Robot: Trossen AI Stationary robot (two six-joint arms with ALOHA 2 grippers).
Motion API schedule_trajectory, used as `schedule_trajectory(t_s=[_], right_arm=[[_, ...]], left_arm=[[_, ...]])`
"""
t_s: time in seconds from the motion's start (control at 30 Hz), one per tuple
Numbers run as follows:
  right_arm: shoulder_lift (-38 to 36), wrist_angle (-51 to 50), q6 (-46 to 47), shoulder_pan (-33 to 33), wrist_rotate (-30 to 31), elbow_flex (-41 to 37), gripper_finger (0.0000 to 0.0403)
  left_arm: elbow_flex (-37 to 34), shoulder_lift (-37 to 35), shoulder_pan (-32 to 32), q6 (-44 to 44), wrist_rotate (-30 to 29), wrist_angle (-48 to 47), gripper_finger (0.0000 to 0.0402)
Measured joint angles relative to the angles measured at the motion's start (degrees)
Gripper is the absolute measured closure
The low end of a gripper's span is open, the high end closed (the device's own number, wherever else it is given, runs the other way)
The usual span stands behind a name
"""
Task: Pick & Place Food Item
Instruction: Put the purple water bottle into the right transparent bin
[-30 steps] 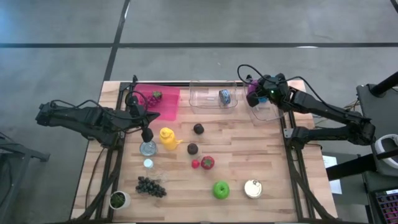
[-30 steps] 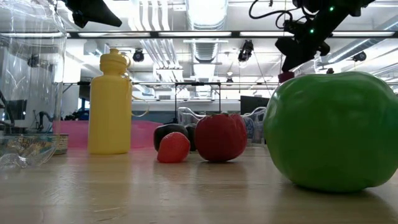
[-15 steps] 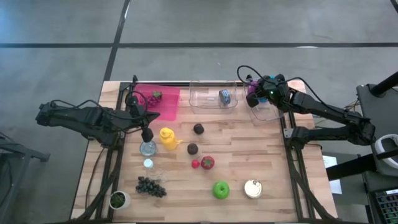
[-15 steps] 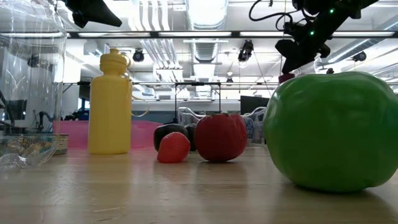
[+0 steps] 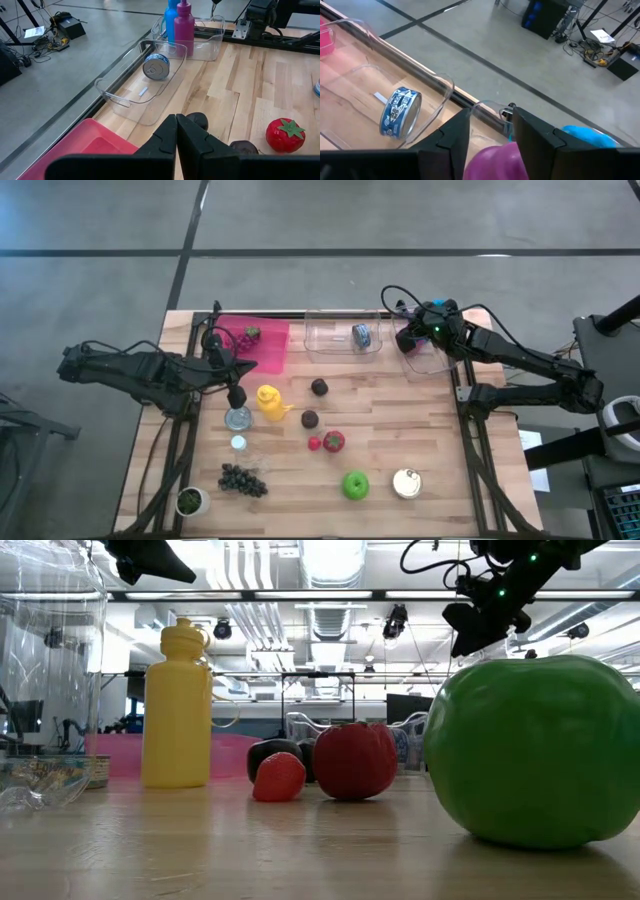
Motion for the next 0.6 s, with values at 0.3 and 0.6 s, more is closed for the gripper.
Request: schedule_trajectory(t_s=[0.3,0.6], right_arm=[[0.0,0.0,0.0,0.0,0.0,0.0,0.0231],[-0.1,-8.1,1.2,0.1,-0.8,5.7,0.0232]], left_arm=[[0.0,0.0,0.0,0.0,0.0,0.0,0.0391],[0.0,0.0,0.0,0.0,0.0,0.0,0.0391]])
